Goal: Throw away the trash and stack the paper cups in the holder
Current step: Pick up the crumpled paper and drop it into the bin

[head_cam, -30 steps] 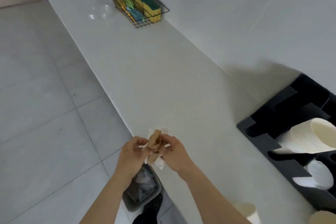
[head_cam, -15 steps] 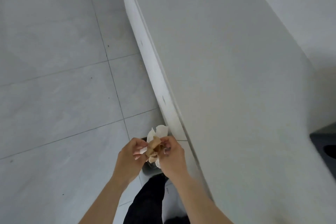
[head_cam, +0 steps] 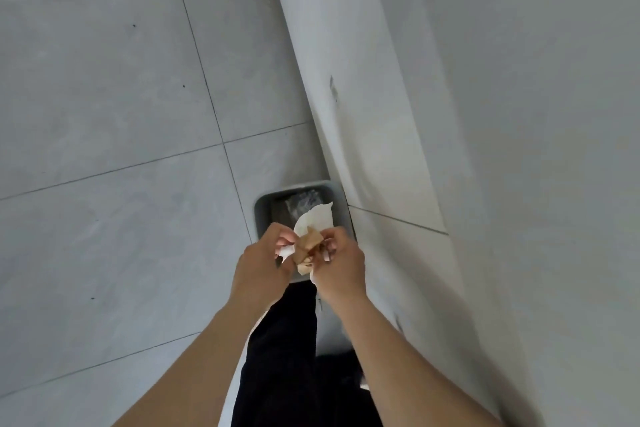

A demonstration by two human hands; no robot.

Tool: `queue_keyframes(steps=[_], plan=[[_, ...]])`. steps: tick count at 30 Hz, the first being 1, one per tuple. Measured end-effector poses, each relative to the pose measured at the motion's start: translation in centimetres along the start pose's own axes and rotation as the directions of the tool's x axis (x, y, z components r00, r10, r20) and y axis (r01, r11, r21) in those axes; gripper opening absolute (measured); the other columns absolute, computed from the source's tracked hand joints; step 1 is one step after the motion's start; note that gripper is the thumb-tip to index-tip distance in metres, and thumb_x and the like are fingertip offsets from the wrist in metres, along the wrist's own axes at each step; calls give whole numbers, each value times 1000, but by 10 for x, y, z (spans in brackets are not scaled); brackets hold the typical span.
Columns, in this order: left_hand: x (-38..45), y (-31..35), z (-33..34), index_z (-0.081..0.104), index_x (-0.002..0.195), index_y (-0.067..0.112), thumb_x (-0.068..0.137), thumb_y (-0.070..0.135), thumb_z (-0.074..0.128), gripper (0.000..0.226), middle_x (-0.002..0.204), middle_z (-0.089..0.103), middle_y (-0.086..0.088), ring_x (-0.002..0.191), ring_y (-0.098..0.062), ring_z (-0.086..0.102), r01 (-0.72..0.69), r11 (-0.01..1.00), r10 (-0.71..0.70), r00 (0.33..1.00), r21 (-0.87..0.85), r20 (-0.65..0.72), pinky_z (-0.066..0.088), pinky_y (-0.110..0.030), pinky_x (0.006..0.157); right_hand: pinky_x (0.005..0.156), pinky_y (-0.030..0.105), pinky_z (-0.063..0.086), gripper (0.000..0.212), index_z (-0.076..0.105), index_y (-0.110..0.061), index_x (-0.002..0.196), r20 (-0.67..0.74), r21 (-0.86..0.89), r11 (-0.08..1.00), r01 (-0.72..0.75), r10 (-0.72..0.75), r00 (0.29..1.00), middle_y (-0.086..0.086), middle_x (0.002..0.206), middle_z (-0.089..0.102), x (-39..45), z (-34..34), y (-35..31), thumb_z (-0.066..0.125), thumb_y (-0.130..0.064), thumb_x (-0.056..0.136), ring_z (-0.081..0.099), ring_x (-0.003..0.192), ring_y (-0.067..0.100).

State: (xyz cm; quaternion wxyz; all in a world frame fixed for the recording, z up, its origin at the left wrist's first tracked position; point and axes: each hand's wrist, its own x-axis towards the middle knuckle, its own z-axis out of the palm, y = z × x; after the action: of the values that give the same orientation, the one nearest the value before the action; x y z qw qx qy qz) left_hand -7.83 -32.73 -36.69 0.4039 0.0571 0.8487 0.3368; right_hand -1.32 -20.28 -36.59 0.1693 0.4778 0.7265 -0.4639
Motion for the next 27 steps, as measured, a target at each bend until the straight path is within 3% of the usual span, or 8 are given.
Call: queue_keyframes(steps=[6,12,15,19,27], plan=[[34,-38,33,49,105,38,93,17,68,31,109,72,11,105,-15,67,6,990,-7,1000,138,13,57,-40,87,76,25,44,19,66,-17,108,-50,-115,993,8,-13,999,1,103,69,40,37,32,74,-14,90,56,86,14],[49,-50,47,54,119,28,97,21,64,25,116,69,3,107,-22,62,-27,942,22,1000,334,21,50,-35,84,89,38,53,32,66,-16,120,37,-268,962,53,-45,998,7,117,66,58,46,45,68,-5,90,63,105,27],[59,-51,43,53,133,24,96,17,65,40,132,62,3,122,-22,56,-43,897,20,998,440,57,47,-36,100,101,40,53,50,54,-21,142,101,-411,907,96,-59,993,6,134,59,62,44,43,65,-7,95,58,119,27],[44,-22,9,45,146,25,98,30,61,50,150,51,5,141,-20,43,-76,846,40,996,528,79,34,-36,119,111,40,45,45,47,-19,147,105,-523,836,165,-129,986,5,141,55,38,17,13,55,-25,103,52,130,26],[25,-2,-15,31,157,19,103,43,47,61,162,37,2,151,-20,29,-116,764,27,989,634,149,23,-35,125,120,44,33,53,43,-12,147,197,-679,692,246,-152,969,9,146,51,12,4,-8,48,-42,104,43,137,28]])
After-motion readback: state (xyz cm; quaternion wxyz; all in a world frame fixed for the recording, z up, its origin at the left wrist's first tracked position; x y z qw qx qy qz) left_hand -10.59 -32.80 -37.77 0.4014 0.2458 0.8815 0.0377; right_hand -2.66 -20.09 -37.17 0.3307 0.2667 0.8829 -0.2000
